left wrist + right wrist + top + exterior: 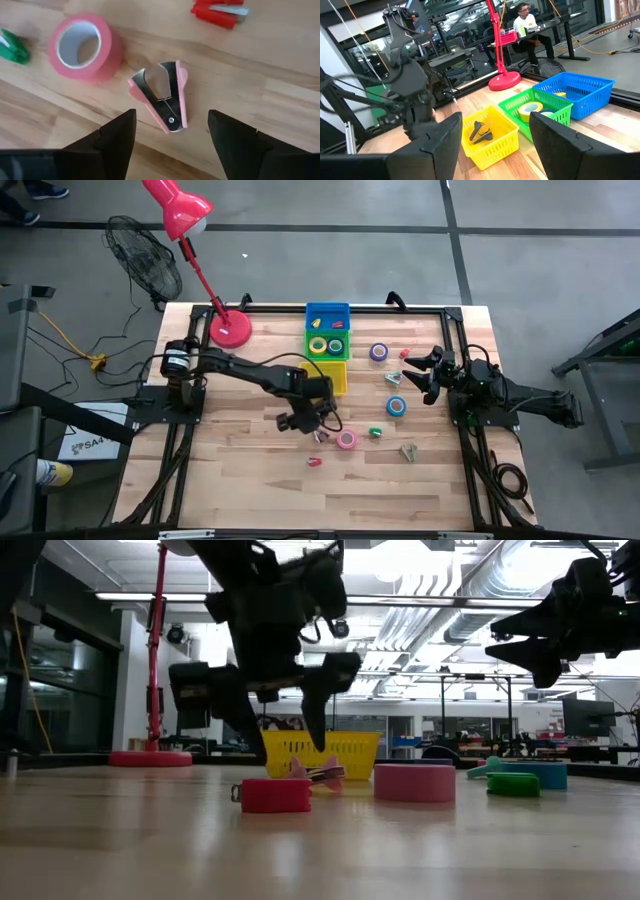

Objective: Pick and place Stapler, Stapler remover, tape
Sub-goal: Put the pink staple remover into the yellow bin

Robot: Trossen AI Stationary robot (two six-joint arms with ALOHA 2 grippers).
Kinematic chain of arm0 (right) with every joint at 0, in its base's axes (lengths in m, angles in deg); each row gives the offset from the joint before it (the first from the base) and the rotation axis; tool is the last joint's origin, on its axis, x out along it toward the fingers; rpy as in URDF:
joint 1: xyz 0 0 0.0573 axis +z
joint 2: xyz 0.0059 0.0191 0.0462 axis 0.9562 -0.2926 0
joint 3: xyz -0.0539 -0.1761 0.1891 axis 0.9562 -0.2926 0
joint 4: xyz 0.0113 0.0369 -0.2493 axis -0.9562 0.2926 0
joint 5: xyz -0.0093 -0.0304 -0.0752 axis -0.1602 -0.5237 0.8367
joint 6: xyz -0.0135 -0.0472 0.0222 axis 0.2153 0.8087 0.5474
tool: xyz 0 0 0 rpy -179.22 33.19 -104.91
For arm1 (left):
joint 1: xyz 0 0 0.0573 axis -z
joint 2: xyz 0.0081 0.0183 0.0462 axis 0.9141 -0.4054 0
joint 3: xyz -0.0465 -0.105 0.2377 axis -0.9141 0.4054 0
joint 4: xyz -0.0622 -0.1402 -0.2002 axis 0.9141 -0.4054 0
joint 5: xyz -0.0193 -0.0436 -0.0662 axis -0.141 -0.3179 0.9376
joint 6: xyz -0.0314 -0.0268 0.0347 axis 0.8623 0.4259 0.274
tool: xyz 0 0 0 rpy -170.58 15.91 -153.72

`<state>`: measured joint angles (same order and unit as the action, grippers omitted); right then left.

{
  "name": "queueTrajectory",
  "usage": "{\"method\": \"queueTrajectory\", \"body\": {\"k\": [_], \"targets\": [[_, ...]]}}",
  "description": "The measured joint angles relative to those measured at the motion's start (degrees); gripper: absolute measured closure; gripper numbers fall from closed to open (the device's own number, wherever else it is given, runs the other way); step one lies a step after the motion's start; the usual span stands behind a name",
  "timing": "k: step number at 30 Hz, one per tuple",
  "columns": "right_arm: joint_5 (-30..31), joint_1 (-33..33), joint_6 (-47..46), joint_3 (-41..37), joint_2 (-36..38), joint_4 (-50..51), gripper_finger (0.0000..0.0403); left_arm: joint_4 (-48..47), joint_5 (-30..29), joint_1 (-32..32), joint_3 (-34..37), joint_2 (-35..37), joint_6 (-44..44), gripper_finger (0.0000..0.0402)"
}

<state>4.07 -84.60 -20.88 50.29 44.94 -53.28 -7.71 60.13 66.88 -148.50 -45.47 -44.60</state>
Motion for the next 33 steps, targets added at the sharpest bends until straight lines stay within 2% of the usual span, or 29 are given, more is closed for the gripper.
{"method": "queueTrajectory", "body": {"k": [12, 16, 28, 33], "targets": [[0.0, 0.0, 0.0, 0.0, -0.2, 0.0, 0.018, 2.6, 1.1, 0.0, 0.1, -2.8, 7.5, 0.0157], [0.0, 0.0, 0.0, 0.0, -0.3, 0.0, 0.018, 2.4, 3.7, 0.0, 0.1, -2.8, 9.1, 0.0162], [0.0, 0.0, 0.0, 0.0, -0.3, 0.0, 0.018, 5.2, 4.7, -0.1, 0.0, -5.5, 15.4, 0.0205], [0.0, 0.0, 0.0, 0.0, -0.3, 0.0, 0.018, 6.3, 6.2, -0.4, 0.0, -5.8, 16.4, 0.0234]]}}
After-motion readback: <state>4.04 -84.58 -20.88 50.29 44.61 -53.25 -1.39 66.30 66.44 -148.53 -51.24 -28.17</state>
